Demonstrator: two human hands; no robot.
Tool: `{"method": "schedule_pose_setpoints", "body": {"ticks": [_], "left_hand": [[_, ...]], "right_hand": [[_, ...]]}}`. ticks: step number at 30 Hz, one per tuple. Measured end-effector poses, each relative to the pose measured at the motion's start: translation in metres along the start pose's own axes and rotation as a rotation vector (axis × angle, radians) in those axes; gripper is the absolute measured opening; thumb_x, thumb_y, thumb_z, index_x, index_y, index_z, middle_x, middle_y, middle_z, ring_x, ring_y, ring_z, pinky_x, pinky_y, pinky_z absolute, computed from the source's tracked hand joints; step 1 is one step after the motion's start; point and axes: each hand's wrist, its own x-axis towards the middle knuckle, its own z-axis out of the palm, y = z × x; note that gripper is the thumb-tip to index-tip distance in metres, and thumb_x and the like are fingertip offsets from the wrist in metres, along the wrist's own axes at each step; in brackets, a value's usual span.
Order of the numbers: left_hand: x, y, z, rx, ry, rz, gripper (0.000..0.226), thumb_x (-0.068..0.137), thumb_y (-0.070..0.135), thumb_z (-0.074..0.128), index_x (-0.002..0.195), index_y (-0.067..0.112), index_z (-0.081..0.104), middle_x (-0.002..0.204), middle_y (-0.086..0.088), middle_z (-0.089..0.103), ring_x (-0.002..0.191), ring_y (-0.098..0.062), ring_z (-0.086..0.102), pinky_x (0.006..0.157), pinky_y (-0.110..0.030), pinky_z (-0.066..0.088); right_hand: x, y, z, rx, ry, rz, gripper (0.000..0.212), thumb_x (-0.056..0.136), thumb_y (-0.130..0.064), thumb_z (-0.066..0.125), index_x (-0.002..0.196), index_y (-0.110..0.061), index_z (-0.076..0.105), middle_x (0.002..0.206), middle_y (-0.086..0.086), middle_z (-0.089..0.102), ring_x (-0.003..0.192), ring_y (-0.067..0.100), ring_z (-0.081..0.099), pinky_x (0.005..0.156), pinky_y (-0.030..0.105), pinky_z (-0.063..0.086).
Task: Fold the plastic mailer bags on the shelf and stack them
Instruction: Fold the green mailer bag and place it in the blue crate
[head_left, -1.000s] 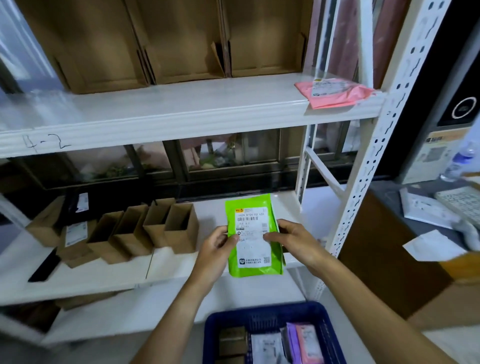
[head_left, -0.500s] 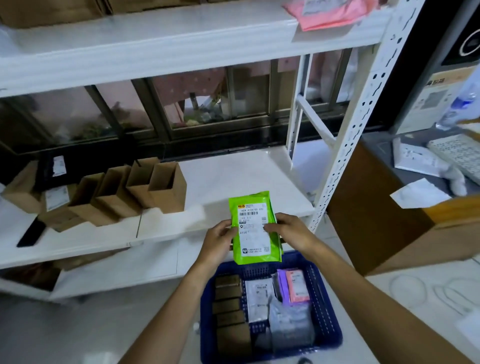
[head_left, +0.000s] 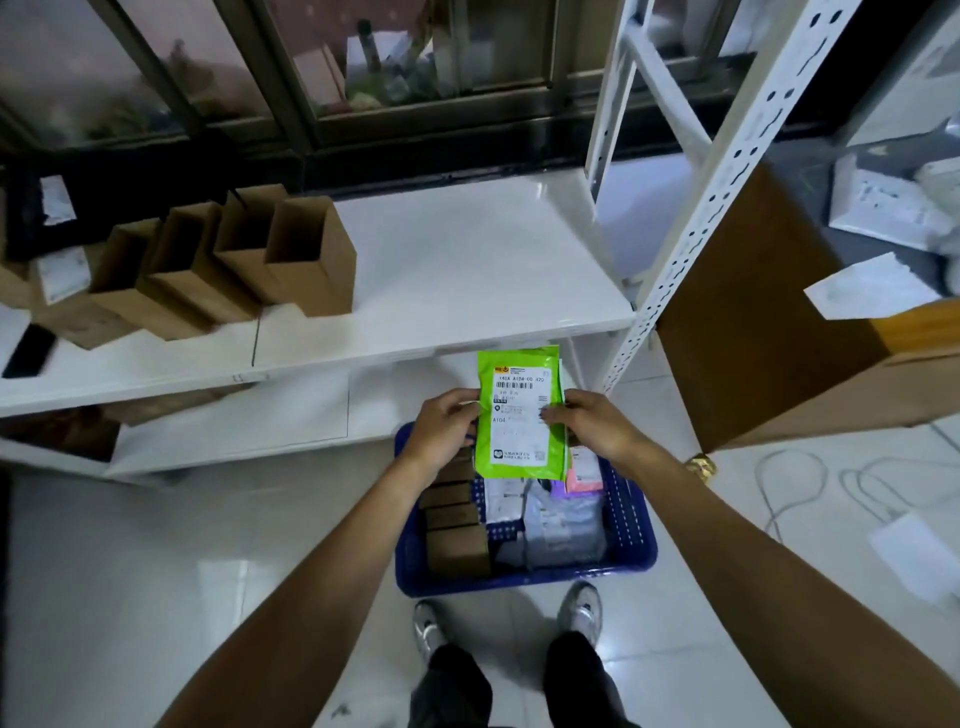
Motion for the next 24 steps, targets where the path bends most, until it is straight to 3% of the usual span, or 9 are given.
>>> {"method": "schedule_pose_setpoints", "body": {"ticks": [4, 6, 9, 13, 15, 20, 24], "left_hand": [[0.004, -0.014, 0.012, 0.029, 0.008, -0.036, 0.014, 0.098, 0.010, 0.059, 0.105, 0.015, 0.070, 0.090, -0.003, 0.071, 0.068, -0.015, 0.064, 0.062, -0.026, 0.052], [0.007, -0.018, 0.017, 0.045, 0.011, -0.041, 0.015, 0.097, 0.009, 0.060, 0.107, 0.012, 0.070, 0.088, 0.001, 0.071, 0.067, -0.010, 0.064, 0.058, -0.021, 0.051], [0.018, -0.032, 0.027, 0.076, 0.018, -0.062, 0.017, 0.095, 0.008, 0.061, 0.109, 0.008, 0.071, 0.085, 0.001, 0.070, 0.064, -0.006, 0.065, 0.055, -0.017, 0.052], [0.035, -0.057, 0.037, 0.163, -0.011, -0.105, 0.014, 0.090, 0.013, 0.067, 0.088, 0.025, 0.074, 0.086, -0.001, 0.074, 0.081, -0.019, 0.069, 0.080, -0.038, 0.057], [0.040, -0.071, 0.044, 0.194, -0.014, -0.126, 0.019, 0.088, 0.011, 0.067, 0.082, 0.028, 0.073, 0.089, 0.000, 0.076, 0.086, -0.021, 0.072, 0.086, -0.042, 0.058], [0.056, -0.094, 0.065, 0.325, -0.092, -0.097, 0.016, 0.090, 0.009, 0.063, 0.091, 0.023, 0.071, 0.090, -0.002, 0.074, 0.078, -0.017, 0.070, 0.068, -0.028, 0.052], [0.082, -0.118, 0.080, 0.429, -0.140, -0.092, 0.015, 0.086, 0.017, 0.065, 0.080, 0.031, 0.068, 0.084, 0.001, 0.075, 0.076, -0.019, 0.073, 0.077, -0.037, 0.059]], "right_hand": [[0.004, 0.019, -0.001, 0.008, -0.017, 0.047, 0.018, 0.094, -0.010, 0.063, 0.110, -0.002, 0.068, 0.111, 0.013, 0.071, 0.092, 0.020, 0.065, 0.072, 0.025, 0.052], [0.007, 0.027, -0.001, 0.013, -0.017, 0.060, 0.022, 0.095, -0.009, 0.061, 0.115, -0.001, 0.067, 0.111, 0.010, 0.071, 0.092, 0.017, 0.065, 0.072, 0.022, 0.053], [0.015, 0.046, -0.003, 0.013, 0.003, 0.094, 0.024, 0.094, -0.012, 0.064, 0.115, -0.003, 0.068, 0.112, 0.009, 0.072, 0.100, 0.022, 0.068, 0.085, 0.033, 0.056], [0.022, 0.069, -0.004, 0.008, 0.019, 0.144, 0.025, 0.092, -0.014, 0.065, 0.115, -0.003, 0.068, 0.113, 0.014, 0.071, 0.103, 0.029, 0.067, 0.095, 0.047, 0.052], [0.026, 0.082, -0.004, 0.005, 0.025, 0.168, 0.025, 0.092, -0.014, 0.064, 0.114, -0.003, 0.068, 0.114, 0.015, 0.071, 0.108, 0.032, 0.066, 0.098, 0.050, 0.052], [0.046, 0.118, -0.008, 0.012, 0.038, 0.211, 0.026, 0.092, -0.012, 0.063, 0.115, 0.000, 0.067, 0.116, 0.022, 0.069, 0.112, 0.040, 0.063, 0.098, 0.056, 0.049], [0.071, 0.149, -0.013, 0.021, 0.047, 0.230, 0.027, 0.091, -0.012, 0.063, 0.114, 0.001, 0.066, 0.117, 0.025, 0.067, 0.114, 0.041, 0.061, 0.100, 0.057, 0.048]]}}
